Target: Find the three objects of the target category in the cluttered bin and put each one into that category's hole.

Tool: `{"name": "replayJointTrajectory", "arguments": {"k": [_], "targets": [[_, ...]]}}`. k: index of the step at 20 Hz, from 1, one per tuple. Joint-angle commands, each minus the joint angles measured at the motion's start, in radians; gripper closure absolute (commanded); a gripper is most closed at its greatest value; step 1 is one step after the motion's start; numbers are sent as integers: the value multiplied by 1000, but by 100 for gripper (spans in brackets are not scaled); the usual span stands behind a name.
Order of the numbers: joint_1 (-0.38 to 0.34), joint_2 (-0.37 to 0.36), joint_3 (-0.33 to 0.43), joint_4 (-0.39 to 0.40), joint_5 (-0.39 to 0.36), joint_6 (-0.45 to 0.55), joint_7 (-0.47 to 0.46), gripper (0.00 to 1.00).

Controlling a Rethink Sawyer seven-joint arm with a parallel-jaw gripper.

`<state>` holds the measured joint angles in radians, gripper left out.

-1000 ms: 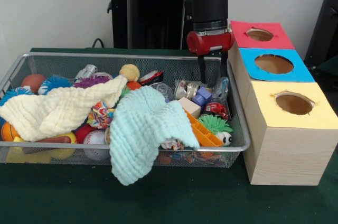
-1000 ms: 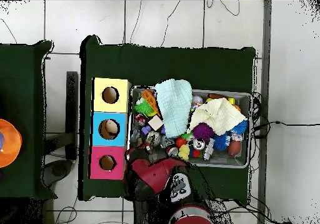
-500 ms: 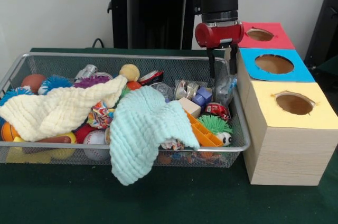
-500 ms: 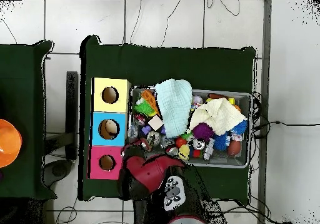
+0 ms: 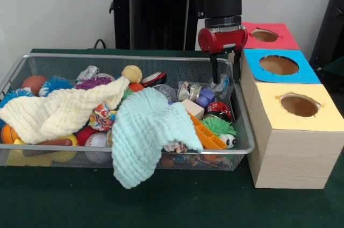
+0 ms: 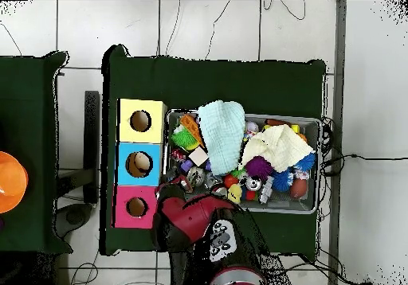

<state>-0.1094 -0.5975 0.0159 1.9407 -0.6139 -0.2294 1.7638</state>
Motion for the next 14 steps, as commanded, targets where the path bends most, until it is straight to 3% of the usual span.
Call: {"name": "replayJointTrajectory", "arguments": {"k": [1, 5, 14], "targets": [[-30, 95, 113, -131, -54, -78, 89, 0], [-23, 122, 106, -158, -53, -81, 84, 0], [36, 178, -15, -191, -12, -141, 63, 0]]}}
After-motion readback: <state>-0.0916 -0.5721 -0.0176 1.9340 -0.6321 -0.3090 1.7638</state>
